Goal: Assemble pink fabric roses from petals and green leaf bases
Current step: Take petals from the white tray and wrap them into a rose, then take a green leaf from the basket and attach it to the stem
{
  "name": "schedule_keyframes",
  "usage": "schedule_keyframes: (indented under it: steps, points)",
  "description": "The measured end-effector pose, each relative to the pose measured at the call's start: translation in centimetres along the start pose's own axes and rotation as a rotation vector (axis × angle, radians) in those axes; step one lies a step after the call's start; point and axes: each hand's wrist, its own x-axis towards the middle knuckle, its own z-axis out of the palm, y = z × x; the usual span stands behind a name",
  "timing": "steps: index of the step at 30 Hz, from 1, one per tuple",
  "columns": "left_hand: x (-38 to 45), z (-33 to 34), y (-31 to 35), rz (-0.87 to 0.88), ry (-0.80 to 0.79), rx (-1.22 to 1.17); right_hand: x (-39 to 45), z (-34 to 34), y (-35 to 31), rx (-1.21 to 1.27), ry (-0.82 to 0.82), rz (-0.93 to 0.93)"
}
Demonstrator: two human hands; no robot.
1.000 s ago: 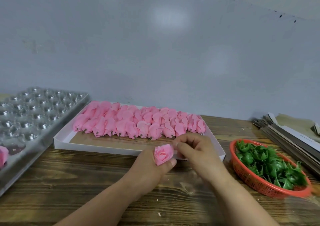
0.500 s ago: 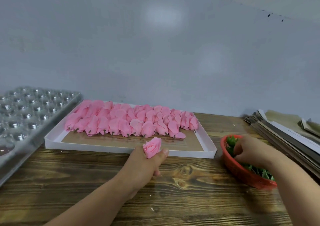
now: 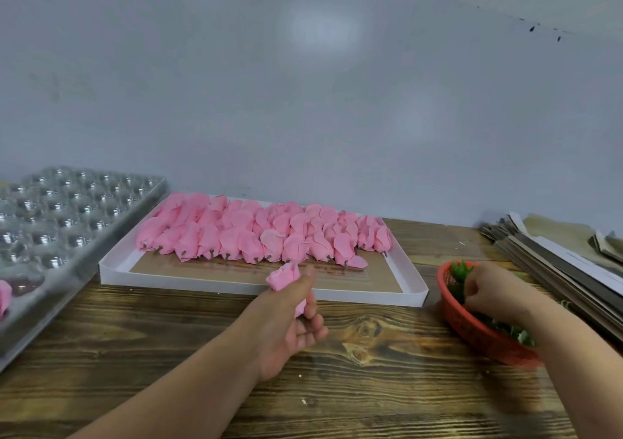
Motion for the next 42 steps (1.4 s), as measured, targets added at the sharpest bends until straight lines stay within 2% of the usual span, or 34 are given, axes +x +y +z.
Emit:
schedule_keyframes:
  steps: [3, 5, 12, 17, 21, 30, 34, 40, 42]
  points:
    - [0.1, 0.1, 0.0, -0.015, 0.002, -0.030, 0.0, -0.2, 0.4, 0.148, 0.148, 0.040]
    - [0.1, 0.1, 0.0, -0.018, 0.004, -0.036, -0.2, -0.2, 0.4, 0.191, 0.166, 0.035]
    - [0.1, 0.1, 0.0, -0.007, 0.011, -0.016, -0.6, -0.4, -0.3, 0.152, 0.026, -0.052]
    - [0.0, 0.2, 0.0, -0.004, 0.021, -0.022, -0.7, -1.1, -0.7, -0.065, -0.177, -0.069]
    - [-0.1, 0.2, 0.1, -0.007, 0.023, -0.021, -0.5, -0.9, -0.9, -0.132, -0.191, -0.086]
    - [0.1, 0.1, 0.0, -0.007, 0.019, -0.008, 0.1, -1.1, 0.3, 0.148, 0.155, -0.041]
    - [0.1, 0.0, 0.0, -0.006, 0.019, -0.007, -0.1, -0.8, 0.2, 0.236, 0.232, -0.039]
    - [0.1, 0.0, 0.0, -0.013, 0.023, 0.004, -0.2, -0.5, -0.1, 0.584, 0.392, -0.017]
    - [0.1, 0.0, 0.1, -0.018, 0.021, 0.006, 0.0, -0.3, -0.1, 0.574, 0.425, 0.005]
